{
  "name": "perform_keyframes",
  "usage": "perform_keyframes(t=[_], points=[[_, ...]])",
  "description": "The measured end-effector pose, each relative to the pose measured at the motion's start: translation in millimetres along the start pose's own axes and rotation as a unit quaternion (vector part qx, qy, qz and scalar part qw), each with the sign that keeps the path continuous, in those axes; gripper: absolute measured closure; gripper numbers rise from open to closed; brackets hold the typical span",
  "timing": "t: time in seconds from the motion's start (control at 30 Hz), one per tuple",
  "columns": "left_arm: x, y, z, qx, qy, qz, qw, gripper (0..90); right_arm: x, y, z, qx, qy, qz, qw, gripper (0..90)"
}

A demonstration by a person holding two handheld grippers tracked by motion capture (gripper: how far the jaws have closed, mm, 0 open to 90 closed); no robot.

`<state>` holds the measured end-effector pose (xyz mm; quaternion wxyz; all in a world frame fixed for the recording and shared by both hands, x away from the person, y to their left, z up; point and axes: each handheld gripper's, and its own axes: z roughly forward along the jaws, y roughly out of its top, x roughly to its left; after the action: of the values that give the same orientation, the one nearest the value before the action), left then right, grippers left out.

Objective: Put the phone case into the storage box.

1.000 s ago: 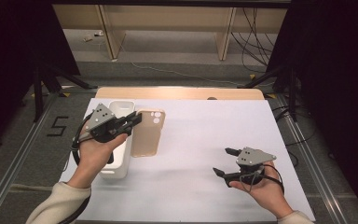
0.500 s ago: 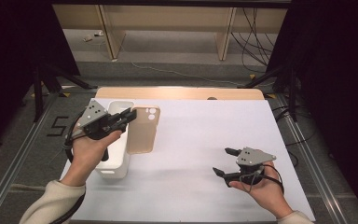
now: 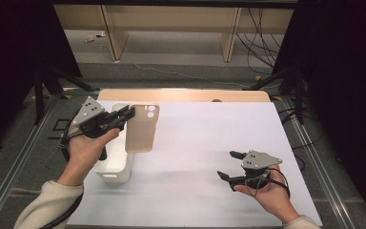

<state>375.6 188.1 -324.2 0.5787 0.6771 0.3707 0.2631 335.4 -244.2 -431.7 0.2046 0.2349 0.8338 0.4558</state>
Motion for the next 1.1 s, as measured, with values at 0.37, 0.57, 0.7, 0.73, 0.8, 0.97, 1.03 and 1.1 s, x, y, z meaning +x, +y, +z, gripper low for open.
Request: perform_keyframes(t=[0.37, 0.57, 0.7, 0.73, 0.8, 0.97, 1.03, 1.1], points=[[7.1, 3.6, -4.1, -0.006, 0.01, 0.006, 0.9999, 81.3, -0.3, -0.4, 0.5, 0.001, 0.0, 0.002, 1.0, 22.1], [10.0, 5.3, -6.1, -0.006, 0.013, 0.011, 0.9998, 81.4, -0.6, -0.5, 0.5, 0.0, 0.0, 0.005, 1.0, 22.0], [10.9, 5.3, -6.6, -0.003, 0.01, 0.011, 0.9999, 81.4, -0.5, -0.5, 0.3, 0.0, 0.0, 0.005, 1.0, 22.0], [10.5, 5.2, -6.7, -0.002, 0.008, 0.007, 0.9999, 81.4, -0.4, -0.4, 0.3, 0.0, 0.0, 0.005, 1.0, 22.0], [12.0, 5.6, -6.6, -0.004, 0.011, 0.012, 0.9999, 81.4, -0.4, -0.5, 0.3, 0.0, 0.0, 0.005, 1.0, 22.0], [14.8, 5.8, -6.9, -0.003, 0.012, 0.013, 0.9999, 81.4, -0.6, -0.8, 0.6, 0.0, 0.0, 0.005, 1.0, 22.0], [16.0, 5.7, -7.0, -0.003, 0.012, 0.013, 0.9998, 81.4, -0.6, -0.8, 0.7, 0.0, 0.0, 0.005, 1.0, 22.0], [17.8, 6.3, -7.1, -0.004, 0.015, 0.02, 0.9997, 81.4, -0.6, -0.8, 0.7, 0.0, 0.0, 0.005, 1.0, 22.0]])
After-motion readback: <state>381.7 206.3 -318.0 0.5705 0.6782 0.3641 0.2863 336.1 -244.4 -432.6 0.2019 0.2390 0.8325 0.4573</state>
